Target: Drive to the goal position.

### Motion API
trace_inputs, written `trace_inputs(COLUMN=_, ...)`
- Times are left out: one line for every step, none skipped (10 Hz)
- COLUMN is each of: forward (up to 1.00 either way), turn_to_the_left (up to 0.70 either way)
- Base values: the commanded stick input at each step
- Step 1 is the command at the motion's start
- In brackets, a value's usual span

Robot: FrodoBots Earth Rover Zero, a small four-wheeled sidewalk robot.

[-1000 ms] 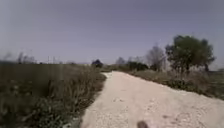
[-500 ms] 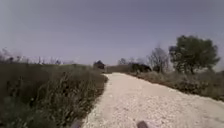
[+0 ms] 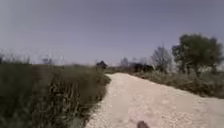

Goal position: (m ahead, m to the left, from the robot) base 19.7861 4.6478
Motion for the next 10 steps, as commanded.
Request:
trace_inputs(forward=0.7, turn_to_the_left=-0.19)
trace_inputs(forward=0.7, turn_to_the_left=-0.35)
trace_inputs(forward=0.7, turn_to_the_left=-0.27)
trace_inputs(forward=0.7, turn_to_the_left=-0.11)
trace_inputs(forward=0.7, turn_to_the_left=0.0)
trace_inputs(forward=0.7, turn_to_the_left=0.0)
trace_inputs(forward=0.7, turn_to_the_left=0.0)
trace_inputs(forward=0.7, turn_to_the_left=0.0)
trace_inputs(forward=0.7, turn_to_the_left=0.0)
trace_inputs(forward=0.7, turn_to_the_left=0.0)
